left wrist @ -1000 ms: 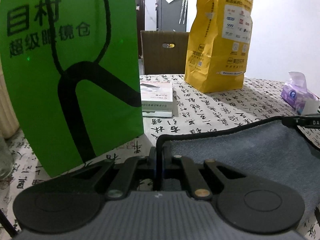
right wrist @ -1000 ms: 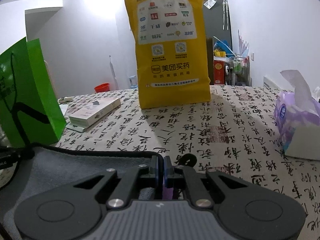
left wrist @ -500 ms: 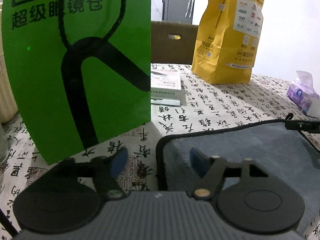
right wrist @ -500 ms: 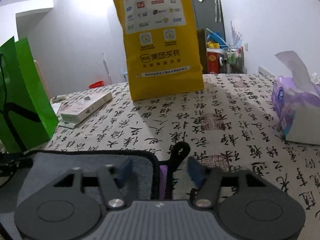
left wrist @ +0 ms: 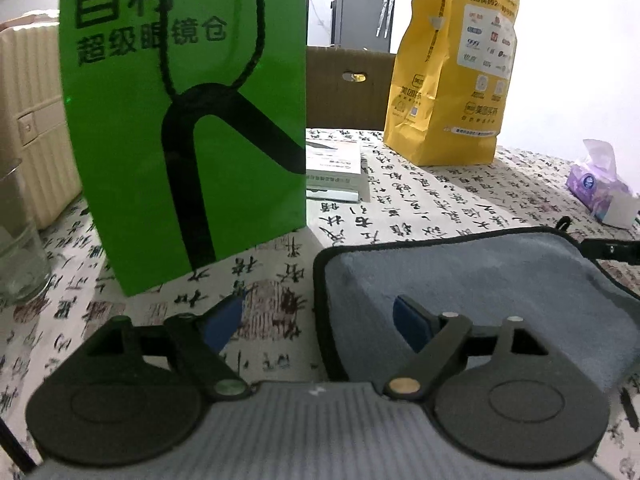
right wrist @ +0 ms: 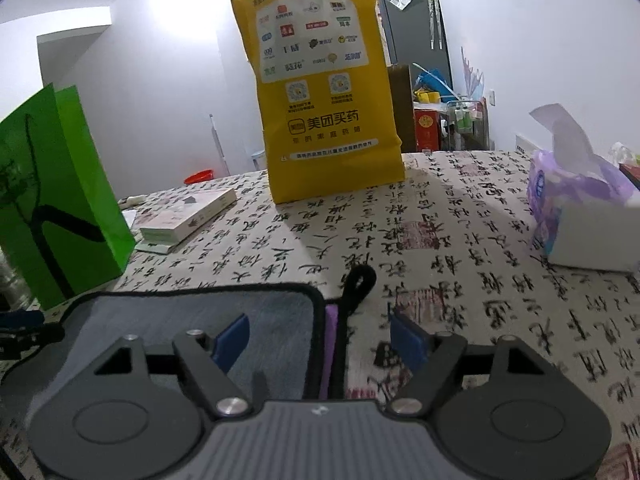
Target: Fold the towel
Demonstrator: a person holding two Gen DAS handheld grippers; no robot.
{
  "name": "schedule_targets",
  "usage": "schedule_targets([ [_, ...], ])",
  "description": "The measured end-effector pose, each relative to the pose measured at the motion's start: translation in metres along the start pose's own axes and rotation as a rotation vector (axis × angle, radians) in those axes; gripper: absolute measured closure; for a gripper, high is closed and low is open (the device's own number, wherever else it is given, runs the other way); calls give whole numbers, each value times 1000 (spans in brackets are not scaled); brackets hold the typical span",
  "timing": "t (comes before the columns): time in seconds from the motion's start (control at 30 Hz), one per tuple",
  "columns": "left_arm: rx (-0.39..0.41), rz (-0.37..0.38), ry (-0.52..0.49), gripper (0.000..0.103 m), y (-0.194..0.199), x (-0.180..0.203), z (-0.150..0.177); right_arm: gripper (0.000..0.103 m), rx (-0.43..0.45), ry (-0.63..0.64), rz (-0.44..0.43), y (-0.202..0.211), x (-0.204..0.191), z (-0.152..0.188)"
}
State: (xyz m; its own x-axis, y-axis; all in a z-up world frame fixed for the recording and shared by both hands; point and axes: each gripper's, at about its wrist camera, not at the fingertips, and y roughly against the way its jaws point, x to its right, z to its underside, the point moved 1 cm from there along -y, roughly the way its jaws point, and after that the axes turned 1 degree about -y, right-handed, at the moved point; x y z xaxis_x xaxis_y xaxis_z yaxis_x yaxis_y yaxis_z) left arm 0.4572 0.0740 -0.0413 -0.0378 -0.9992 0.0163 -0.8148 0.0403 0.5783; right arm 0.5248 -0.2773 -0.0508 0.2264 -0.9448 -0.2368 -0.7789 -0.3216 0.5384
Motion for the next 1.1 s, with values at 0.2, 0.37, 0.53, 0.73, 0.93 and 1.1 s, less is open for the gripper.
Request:
schedule_targets([
  [0.2, 4, 10, 19, 18, 23, 7, 11, 26, 11, -8, -11, 29, -3, 12],
  [0.37, 10, 15, 30, 18, 47, 11, 21, 26, 19, -3, -11, 53, -9, 25],
  [0.53, 24, 14, 35, 18, 71, 14, 27, 26, 34, 1, -16, 78, -16, 35],
  [0.73, 56, 25, 33, 17, 101, 18, 30, 24, 56, 49, -15, 109, -32, 42],
  [0.93, 82, 31, 30, 15, 127, 22, 36, 22, 70, 69, -24, 134, -42, 49],
  [1.1, 91, 29, 38, 15, 145, 22, 46, 20, 69, 86, -22, 151, -49, 57],
])
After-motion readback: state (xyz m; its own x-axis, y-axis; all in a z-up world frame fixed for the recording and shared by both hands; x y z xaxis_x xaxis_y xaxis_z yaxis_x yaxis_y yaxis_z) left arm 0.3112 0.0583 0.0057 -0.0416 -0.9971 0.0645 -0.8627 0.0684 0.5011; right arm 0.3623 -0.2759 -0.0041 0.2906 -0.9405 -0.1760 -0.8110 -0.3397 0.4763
